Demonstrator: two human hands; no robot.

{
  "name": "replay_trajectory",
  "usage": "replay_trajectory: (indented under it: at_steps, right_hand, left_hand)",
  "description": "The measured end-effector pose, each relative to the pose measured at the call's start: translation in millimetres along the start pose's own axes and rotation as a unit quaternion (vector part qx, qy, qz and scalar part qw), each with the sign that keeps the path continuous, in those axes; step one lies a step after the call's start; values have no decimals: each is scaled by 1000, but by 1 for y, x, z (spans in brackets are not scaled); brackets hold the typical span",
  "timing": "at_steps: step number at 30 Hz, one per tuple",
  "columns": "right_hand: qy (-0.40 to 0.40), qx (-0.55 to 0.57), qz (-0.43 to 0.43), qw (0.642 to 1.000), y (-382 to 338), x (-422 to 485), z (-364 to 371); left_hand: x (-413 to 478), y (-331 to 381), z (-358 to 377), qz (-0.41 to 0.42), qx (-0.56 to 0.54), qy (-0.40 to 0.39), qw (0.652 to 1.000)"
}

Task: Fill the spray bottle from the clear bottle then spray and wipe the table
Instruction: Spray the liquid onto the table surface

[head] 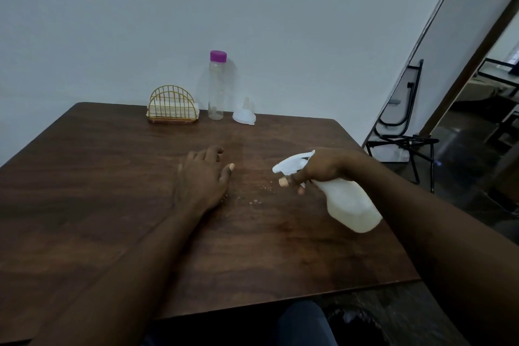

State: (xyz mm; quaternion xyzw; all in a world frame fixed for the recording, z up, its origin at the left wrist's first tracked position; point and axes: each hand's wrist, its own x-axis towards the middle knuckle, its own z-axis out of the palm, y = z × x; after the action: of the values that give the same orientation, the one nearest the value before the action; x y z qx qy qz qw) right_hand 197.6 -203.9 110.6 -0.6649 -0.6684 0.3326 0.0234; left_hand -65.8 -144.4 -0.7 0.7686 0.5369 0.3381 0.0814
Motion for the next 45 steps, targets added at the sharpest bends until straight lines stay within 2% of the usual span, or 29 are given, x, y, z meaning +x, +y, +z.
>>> replay_trajectory:
  at_steps: [4, 7, 11, 17, 24, 27, 32, 38, 45]
  right_hand:
    - [95, 98, -13, 991, 13, 5, -9]
    - [206, 205, -49, 955, 19, 16, -19]
    - [325, 251, -65, 910, 20, 32, -33]
    - [418, 395, -105, 811, 16, 62, -40]
    - [472, 448, -131, 748, 16, 113, -47]
    - [476, 446, -136, 745, 18, 138, -49]
    - [477, 406, -135, 768, 18, 181, -64]
    - [510, 399, -119, 753, 22, 229, -87]
    - [532, 370, -105, 754, 32, 277, -105]
  left_hand:
    - [3, -2, 2, -1, -5, 0, 1000]
    - [10, -3, 3, -9, -16, -1, 1000]
    - [20, -3, 8, -17, -27, 3, 999]
    - [40, -3, 18, -24, -21, -5, 999]
    - [70, -9, 37, -18, -33, -2, 999]
    - [85, -13, 47, -19, -34, 1, 999]
    - [107, -17, 59, -19, -49, 2, 999]
    - [115, -27, 64, -30, -111, 25, 993]
    - [117, -25, 66, -10, -100, 23, 995]
